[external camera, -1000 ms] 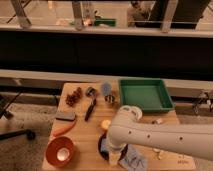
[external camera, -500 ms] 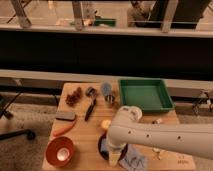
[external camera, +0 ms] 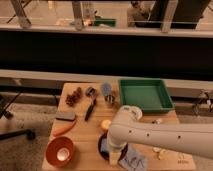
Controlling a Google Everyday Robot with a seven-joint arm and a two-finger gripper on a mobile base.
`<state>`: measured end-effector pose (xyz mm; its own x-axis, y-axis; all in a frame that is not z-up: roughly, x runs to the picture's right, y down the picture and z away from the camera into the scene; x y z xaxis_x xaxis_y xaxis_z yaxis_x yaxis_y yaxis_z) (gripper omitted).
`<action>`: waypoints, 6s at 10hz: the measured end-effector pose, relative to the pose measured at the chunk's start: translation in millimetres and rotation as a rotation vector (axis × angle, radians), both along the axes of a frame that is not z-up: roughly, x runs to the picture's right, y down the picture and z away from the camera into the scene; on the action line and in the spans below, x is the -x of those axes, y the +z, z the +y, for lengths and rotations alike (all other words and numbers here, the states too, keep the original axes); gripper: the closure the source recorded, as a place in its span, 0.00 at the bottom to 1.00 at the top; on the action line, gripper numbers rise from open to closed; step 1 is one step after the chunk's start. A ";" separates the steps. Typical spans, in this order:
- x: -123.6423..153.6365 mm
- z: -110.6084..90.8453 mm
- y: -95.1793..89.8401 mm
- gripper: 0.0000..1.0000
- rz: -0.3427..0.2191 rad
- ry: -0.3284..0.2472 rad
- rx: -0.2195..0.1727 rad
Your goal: Place sponge in table surface
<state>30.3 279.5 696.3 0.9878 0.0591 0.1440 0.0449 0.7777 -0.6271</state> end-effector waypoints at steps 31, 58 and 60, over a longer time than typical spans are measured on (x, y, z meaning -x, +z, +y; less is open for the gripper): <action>-1.7 13.3 12.9 0.30 0.099 0.065 -0.071; -6.0 -13.3 -2.6 0.80 0.044 0.056 -0.062; -5.8 -22.8 -12.0 0.80 0.026 0.063 -0.087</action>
